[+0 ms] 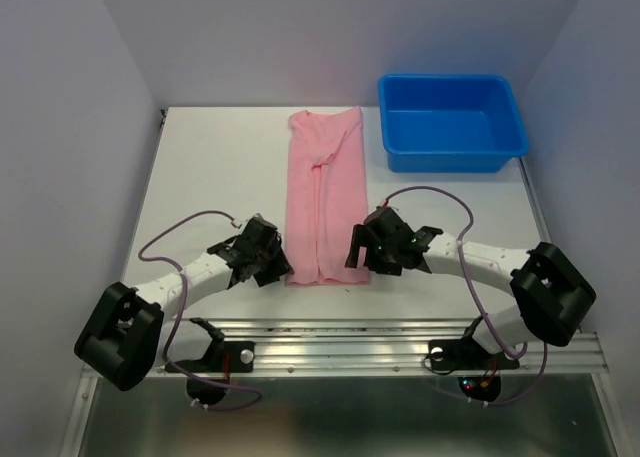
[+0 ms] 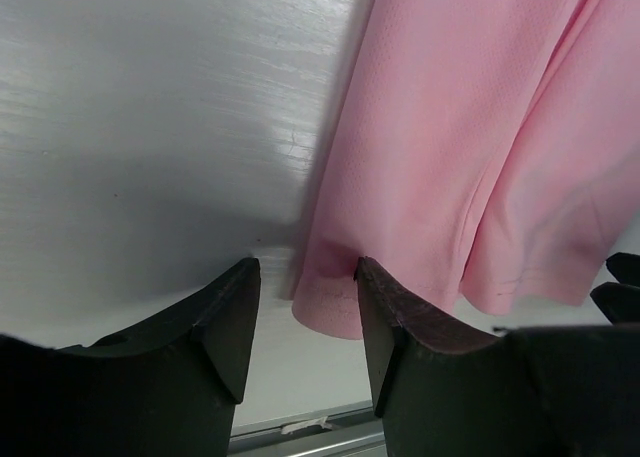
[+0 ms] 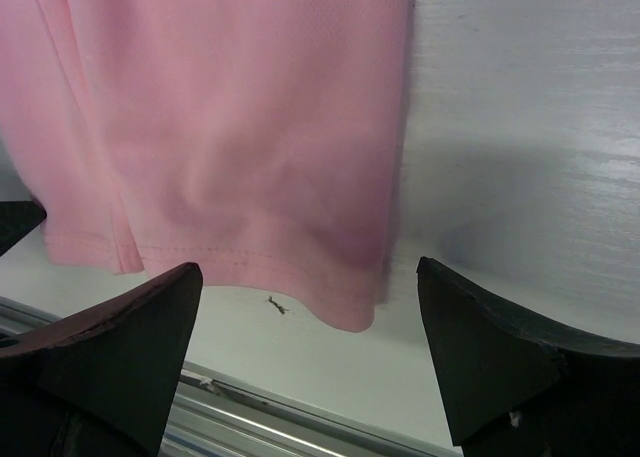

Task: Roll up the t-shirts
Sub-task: Roll the T-shirt to the center of the board.

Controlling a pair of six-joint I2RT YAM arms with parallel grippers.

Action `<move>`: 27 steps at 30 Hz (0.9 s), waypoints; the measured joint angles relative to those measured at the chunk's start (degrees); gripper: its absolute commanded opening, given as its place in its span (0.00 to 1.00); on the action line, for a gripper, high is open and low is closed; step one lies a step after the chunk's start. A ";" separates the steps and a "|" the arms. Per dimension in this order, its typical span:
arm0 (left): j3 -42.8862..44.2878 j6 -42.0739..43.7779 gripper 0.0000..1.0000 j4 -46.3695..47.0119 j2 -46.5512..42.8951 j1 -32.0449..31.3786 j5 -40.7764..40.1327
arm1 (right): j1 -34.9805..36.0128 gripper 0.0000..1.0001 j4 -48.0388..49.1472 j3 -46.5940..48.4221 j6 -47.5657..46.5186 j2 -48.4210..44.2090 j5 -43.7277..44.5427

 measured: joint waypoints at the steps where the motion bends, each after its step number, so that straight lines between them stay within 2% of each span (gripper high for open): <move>1: -0.24 -0.07 0.54 0.63 0.15 0.02 0.50 | 0.04 0.88 0.22 -0.33 0.42 0.00 0.04; 8: -1.44 -0.28 0.56 4.02 0.15 0.00 3.52 | 0.04 0.71 0.28 -2.89 3.13 0.00 0.26; 11: -1.79 -0.48 0.48 4.39 -0.07 0.00 3.96 | 0.04 0.64 1.20 -3.45 3.85 0.00 0.24; 14: -2.14 -0.74 0.47 4.09 -0.37 0.02 4.07 | 0.04 0.62 2.62 -4.20 4.57 -0.07 0.24; 15: -2.19 -0.72 0.44 3.93 -0.52 0.00 4.04 | 0.04 0.58 3.04 -4.46 4.76 -0.20 0.26; 27: -3.56 -1.95 0.44 1.95 -4.83 0.00 3.17 | 0.04 0.42 4.44 -6.73 6.08 -1.27 0.22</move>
